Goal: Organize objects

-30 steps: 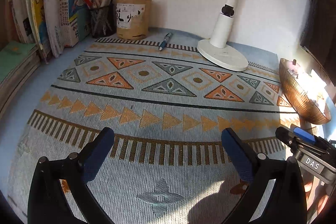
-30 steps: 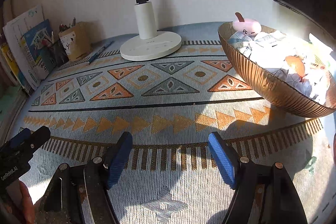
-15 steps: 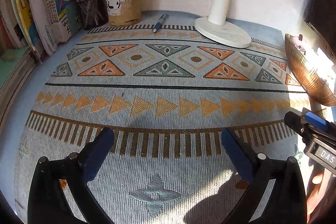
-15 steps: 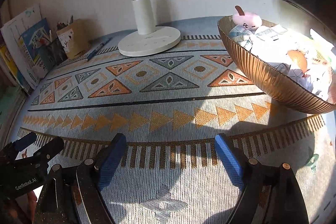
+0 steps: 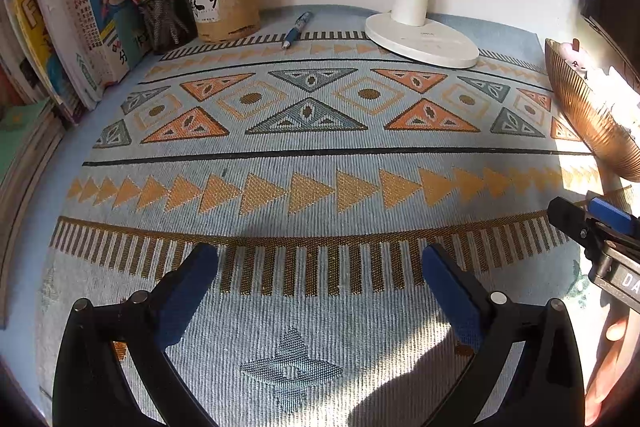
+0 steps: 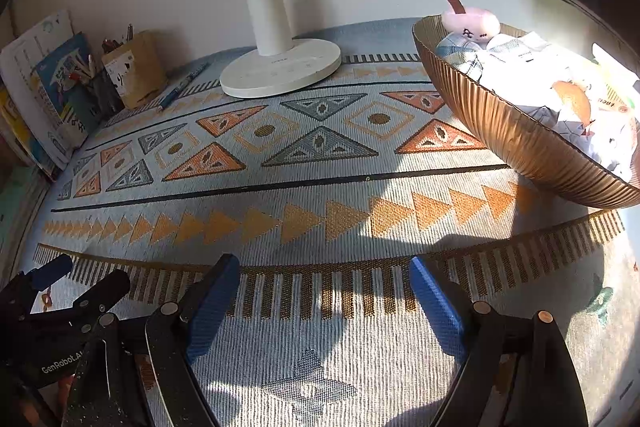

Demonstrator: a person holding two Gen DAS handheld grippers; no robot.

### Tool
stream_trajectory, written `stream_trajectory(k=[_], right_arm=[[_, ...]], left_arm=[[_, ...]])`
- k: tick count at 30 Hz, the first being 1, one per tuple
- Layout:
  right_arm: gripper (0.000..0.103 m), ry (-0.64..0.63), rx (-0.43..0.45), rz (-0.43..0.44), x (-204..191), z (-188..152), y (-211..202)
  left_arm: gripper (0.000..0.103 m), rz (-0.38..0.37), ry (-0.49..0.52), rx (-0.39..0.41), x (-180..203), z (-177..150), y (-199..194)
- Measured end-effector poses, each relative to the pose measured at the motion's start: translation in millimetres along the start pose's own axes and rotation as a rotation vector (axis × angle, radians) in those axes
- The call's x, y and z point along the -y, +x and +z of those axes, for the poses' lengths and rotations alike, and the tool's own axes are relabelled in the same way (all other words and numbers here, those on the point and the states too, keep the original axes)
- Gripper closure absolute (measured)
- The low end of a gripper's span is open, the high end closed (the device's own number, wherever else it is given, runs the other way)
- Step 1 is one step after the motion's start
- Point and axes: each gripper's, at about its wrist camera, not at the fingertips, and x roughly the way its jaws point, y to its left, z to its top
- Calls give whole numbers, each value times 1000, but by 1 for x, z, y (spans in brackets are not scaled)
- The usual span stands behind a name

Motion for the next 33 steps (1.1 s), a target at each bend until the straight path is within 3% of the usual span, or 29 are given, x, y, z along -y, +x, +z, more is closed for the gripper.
stream_trajectory(k=[33], right_arm=[[12, -1, -22, -1, -1, 0, 3]], left_arm=[[1, -28, -7, -6, -3, -1, 2]])
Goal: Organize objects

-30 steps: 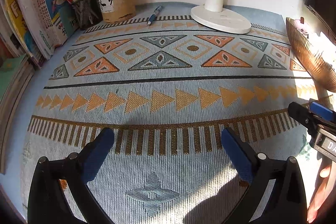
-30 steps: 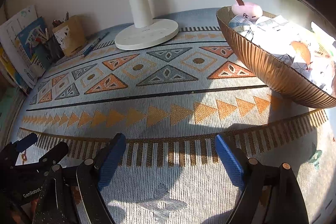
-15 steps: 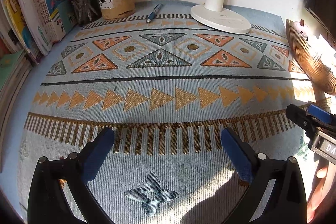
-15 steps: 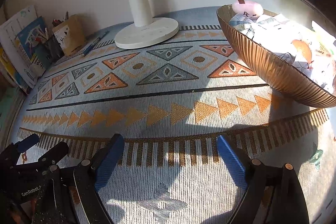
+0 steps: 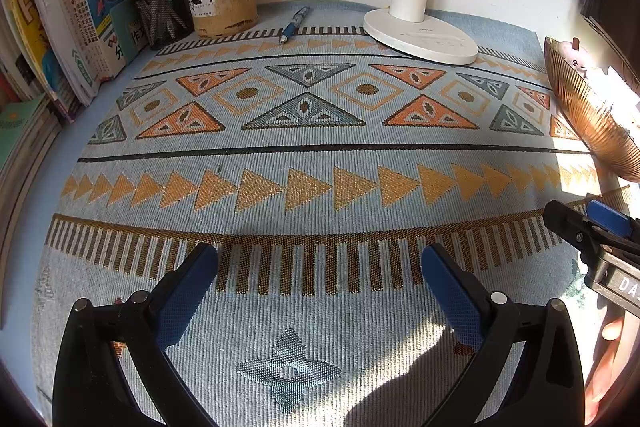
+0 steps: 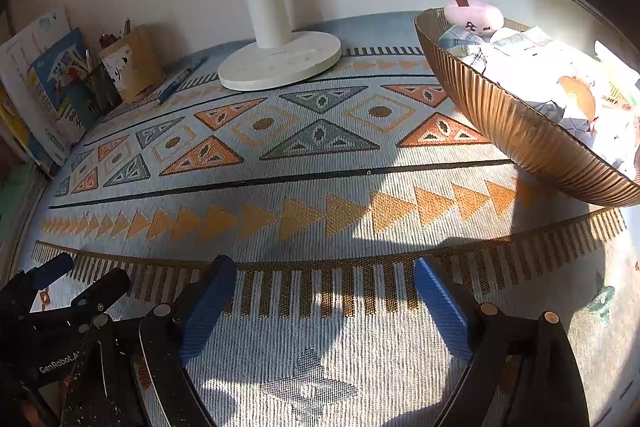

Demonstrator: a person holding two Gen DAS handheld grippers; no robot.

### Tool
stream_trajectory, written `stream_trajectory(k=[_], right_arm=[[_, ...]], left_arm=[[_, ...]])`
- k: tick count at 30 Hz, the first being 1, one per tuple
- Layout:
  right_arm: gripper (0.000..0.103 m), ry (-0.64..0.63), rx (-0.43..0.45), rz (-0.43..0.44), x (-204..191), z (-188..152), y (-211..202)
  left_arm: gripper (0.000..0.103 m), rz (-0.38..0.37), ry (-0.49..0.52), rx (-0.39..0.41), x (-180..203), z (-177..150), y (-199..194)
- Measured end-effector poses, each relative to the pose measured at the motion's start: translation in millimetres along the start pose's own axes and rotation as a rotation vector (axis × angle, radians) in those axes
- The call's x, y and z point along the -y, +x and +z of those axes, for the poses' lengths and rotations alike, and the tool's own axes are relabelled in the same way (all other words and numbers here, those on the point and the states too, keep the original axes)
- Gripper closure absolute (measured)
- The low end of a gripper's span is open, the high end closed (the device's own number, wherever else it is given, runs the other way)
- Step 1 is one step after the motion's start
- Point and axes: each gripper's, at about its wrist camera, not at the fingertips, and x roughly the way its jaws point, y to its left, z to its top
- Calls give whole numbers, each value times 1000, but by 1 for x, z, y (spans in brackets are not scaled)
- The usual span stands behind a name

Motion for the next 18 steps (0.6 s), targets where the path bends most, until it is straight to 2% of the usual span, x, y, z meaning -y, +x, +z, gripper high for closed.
stream_trajectory(k=[3, 10, 13, 18], right_arm=[[7, -2, -6, 3, 0, -1, 1], [5, -8, -15, -6, -1, 0, 3], [1, -18, -28, -15, -2, 1, 6], [0, -90, -67, -78, -16, 1, 12]], left_arm=[[1, 1, 0, 0, 0, 0, 0], [0, 4, -5, -1, -2, 0, 2], [0, 9, -14, 0, -2, 0, 2], [0, 11, -19, 1, -3, 1, 3]])
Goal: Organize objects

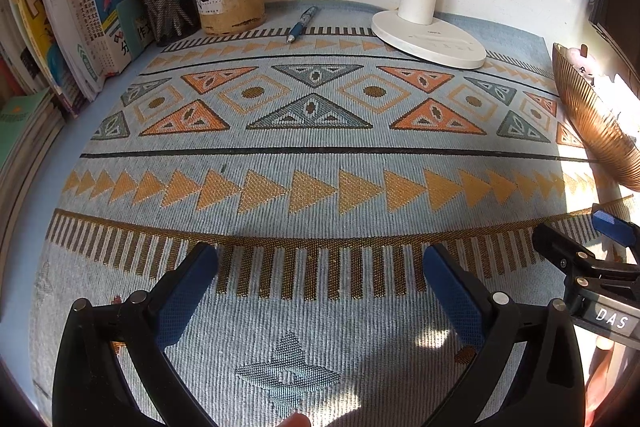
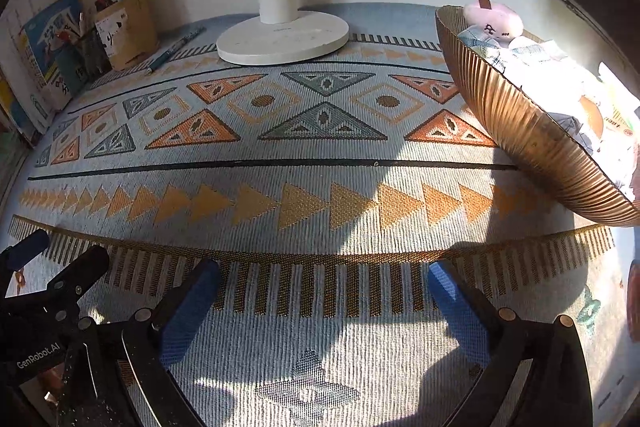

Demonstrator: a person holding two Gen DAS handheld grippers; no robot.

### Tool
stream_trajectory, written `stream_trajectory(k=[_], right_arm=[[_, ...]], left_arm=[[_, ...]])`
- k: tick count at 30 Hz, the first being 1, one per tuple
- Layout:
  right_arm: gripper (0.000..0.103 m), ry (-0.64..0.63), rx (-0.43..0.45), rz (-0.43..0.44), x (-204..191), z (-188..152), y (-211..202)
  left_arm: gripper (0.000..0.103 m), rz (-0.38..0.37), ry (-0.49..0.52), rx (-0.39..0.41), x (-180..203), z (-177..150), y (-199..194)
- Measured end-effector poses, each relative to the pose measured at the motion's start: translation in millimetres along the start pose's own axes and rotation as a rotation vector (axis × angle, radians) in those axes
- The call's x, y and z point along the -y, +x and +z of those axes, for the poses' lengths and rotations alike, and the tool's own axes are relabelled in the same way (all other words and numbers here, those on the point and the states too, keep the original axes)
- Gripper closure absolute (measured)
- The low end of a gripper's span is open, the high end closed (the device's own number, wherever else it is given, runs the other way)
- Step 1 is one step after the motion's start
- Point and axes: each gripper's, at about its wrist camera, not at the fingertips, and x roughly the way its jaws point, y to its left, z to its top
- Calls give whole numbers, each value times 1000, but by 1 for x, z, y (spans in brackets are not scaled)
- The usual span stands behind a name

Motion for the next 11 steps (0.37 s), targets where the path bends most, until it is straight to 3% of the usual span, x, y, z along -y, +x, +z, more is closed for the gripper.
stream_trajectory(k=[11], right_arm=[[0, -48, 43, 39, 6, -13, -8]], left_arm=[[0, -6, 0, -1, 0, 1, 0]])
